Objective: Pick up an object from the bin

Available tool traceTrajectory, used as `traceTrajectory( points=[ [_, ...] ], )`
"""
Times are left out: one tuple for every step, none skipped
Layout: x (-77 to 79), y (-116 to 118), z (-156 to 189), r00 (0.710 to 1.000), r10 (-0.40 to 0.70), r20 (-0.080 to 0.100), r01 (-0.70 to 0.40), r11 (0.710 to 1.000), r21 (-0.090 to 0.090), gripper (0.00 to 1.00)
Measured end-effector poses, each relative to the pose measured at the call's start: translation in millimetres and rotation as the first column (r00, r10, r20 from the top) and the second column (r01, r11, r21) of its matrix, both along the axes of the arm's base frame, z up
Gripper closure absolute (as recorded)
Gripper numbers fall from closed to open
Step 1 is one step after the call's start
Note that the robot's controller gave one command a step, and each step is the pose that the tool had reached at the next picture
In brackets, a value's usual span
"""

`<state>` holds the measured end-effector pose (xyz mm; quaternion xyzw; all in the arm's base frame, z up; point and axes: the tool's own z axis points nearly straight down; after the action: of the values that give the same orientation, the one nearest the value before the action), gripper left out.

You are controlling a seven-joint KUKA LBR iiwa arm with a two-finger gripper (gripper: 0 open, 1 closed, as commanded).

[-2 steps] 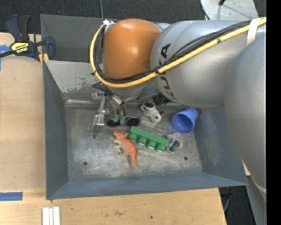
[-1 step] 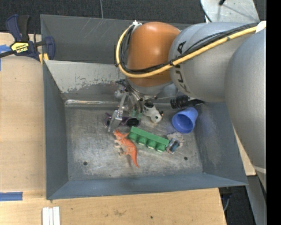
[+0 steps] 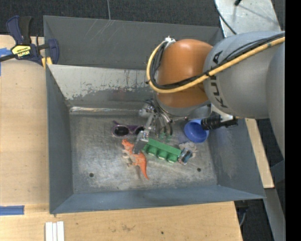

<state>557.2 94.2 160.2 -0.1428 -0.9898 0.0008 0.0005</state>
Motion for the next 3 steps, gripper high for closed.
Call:
traceTrajectory(
  points=[
    [36.8,1,-54,0.999,0.031,0.013,-0.031,1.000,0.002,0.00],
    [33.1,12,-83,0.980,-0.197,0.025,0.197,0.980,0.011,1.00],
    [33.1,12,-83,0.980,-0.197,0.025,0.197,0.980,0.011,1.00]
  ],
)
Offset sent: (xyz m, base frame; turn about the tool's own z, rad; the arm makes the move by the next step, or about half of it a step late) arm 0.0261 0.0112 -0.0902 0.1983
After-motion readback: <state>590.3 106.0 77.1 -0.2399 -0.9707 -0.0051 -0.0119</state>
